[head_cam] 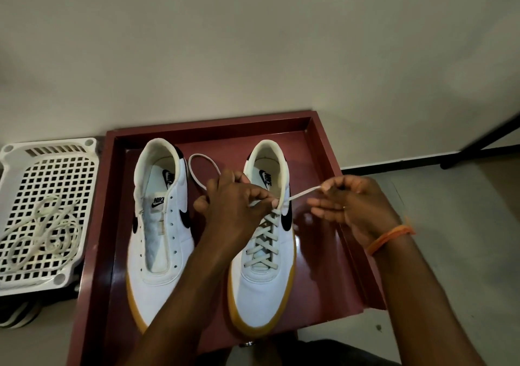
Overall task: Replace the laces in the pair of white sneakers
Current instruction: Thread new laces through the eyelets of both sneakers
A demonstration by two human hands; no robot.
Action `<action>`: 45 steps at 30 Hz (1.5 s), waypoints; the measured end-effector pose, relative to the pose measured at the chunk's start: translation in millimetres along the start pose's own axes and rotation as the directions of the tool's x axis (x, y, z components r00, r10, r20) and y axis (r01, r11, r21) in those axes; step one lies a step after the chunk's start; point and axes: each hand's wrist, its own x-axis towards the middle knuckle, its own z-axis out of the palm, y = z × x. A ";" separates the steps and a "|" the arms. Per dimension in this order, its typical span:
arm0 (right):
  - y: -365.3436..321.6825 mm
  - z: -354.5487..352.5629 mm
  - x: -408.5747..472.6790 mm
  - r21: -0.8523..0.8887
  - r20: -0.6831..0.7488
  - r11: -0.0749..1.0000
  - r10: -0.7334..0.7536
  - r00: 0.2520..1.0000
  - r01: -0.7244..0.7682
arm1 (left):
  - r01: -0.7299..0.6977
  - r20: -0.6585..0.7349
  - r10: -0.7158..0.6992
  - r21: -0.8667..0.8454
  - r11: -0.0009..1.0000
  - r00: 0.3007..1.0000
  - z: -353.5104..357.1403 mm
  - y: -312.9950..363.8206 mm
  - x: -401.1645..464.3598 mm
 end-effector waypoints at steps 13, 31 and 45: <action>18.9 43.2 -10.0 -0.169 0.091 0.983 -0.052 0.994 0.067 | 0.015 0.024 -0.014 -0.031 0.999 1.000 1.6 2.0 -0.8; 26.0 25.2 5.5 -0.384 0.151 0.896 -0.175 0.973 0.221 | -0.130 0.116 0.170 -0.289 0.948 0.979 -33.2 -24.6 9.5; 18.4 4.8 11.4 -0.022 -0.076 0.999 -0.033 0.997 0.031 | -0.251 0.094 0.279 -0.235 0.939 0.956 -24.9 -43.9 13.6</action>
